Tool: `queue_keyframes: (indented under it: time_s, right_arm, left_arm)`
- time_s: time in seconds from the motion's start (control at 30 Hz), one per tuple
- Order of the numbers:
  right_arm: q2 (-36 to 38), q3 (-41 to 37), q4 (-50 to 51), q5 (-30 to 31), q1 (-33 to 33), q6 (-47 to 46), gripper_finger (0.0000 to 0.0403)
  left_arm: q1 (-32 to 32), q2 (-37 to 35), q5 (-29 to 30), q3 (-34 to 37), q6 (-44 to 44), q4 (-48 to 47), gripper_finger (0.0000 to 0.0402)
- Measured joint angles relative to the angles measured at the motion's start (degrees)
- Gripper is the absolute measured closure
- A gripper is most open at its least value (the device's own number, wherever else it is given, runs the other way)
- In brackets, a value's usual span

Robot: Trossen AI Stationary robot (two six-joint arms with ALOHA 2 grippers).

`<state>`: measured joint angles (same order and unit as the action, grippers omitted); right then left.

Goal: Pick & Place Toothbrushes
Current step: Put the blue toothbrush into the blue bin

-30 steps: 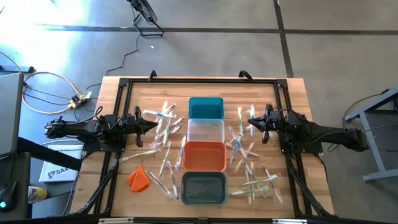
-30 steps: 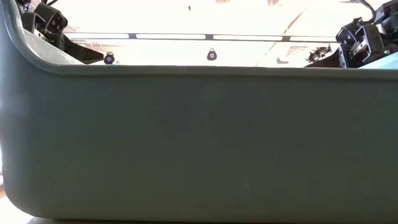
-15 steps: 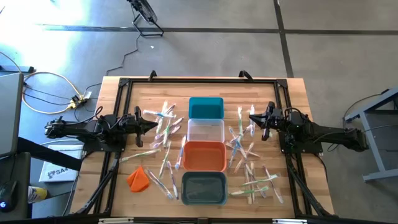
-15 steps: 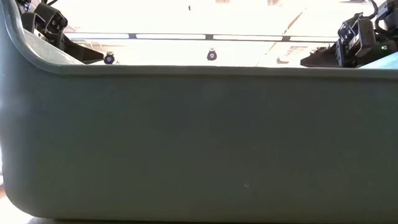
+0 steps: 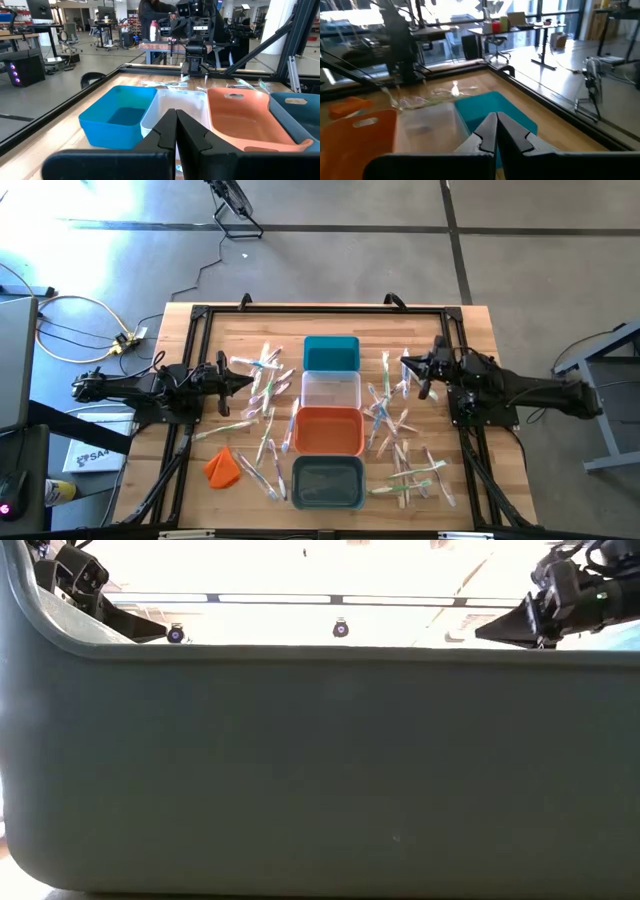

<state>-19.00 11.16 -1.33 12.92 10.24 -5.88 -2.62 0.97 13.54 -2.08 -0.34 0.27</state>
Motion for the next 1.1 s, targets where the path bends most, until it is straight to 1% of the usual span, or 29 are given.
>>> queue_keyframes:
  time_s: [0.13, 0.23, 0.5, 0.7, 0.87, 0.97, 1.1]
  right_arm:
    - [-5.29, 2.02, 1.48, 4.94, -0.13, -2.17, 0.04]
    - [-9.34, 3.98, 2.93, 7.54, -0.11, -5.1, 0.04]
    - [-18.1, 11.44, 13.46, 12.45, -0.11, -17.11, 0.04]
    - [-23.61, 16.78, 20.3, 12.47, -0.11, -25.74, 0.04]
    - [-27.29, 17.88, 21.73, 12.06, -0.11, -27.51, 0.04]
    - [-28.96, 17.88, 21.93, 10.29, -0.11, -27.54, 0.04]
    - [-30.56, 17.88, 22.49, 5.52, -0.1, -27.55, 0.04]
  left_arm:
    - [0.0, 0.0, 0.0, 0.0, 0.02, -0.02, 0.0401]
    - [-0.01, 0.0, 0.0, -0.01, 0.0, 0.0, 0.0401]
    - [0.01, 0.0, 0.0, 0.01, 0.02, 0.0, 0.0401]
    - [0.0, 0.01, 0.0, 0.0, 0.0, 0.01, 0.0401]
    - [0.0, 0.01, 0.0, 0.0, 0.01, 0.0, 0.0401]
    - [0.0, 0.02, 0.0, 0.01, 0.02, 0.0, 0.0401]
    - [0.0, 0.01, 0.0, 0.0, 0.01, 0.02, 0.0401]
